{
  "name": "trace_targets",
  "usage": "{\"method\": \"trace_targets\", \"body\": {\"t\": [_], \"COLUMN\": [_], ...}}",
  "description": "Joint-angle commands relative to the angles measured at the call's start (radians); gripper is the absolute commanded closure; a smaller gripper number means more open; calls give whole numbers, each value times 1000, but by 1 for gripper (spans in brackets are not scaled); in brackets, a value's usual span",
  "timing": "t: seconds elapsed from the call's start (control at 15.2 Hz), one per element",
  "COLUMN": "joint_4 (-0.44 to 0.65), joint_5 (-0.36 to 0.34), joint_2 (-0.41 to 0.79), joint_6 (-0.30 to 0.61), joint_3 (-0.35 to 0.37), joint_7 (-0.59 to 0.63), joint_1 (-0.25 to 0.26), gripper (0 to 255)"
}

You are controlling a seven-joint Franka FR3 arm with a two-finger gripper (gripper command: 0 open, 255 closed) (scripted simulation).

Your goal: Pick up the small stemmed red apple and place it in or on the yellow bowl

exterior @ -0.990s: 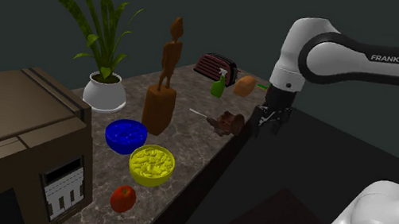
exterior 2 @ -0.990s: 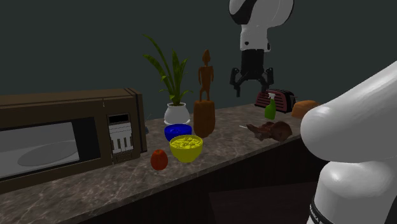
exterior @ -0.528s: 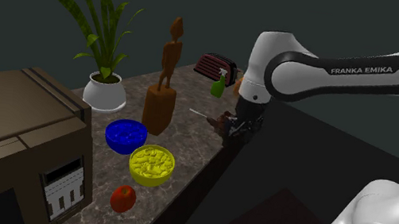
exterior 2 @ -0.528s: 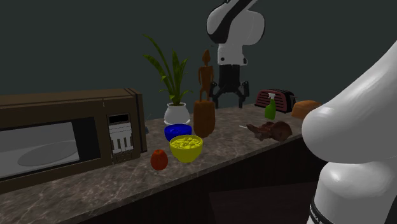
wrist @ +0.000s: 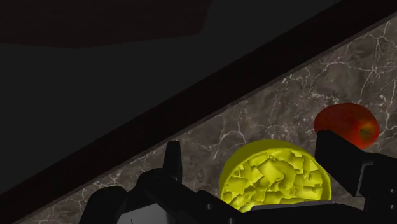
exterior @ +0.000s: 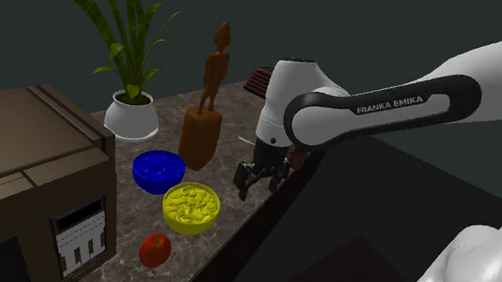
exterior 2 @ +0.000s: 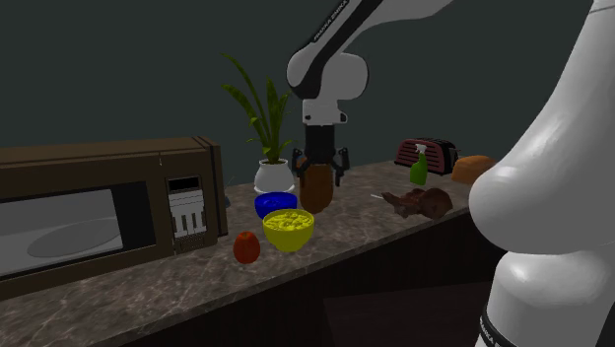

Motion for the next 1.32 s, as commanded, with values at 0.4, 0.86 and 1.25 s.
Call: {"method": "trace_targets", "body": {"t": [0.4,0.86,1.25], "joint_4": [180,404,638], "joint_5": [-125,-258,-334], "joint_2": [297,566,783], "joint_6": [116,147,127], "joint_3": [65,55,25], "joint_7": [167,296,359], "joint_1": [55,153,254], "gripper": [0,0,0]}}
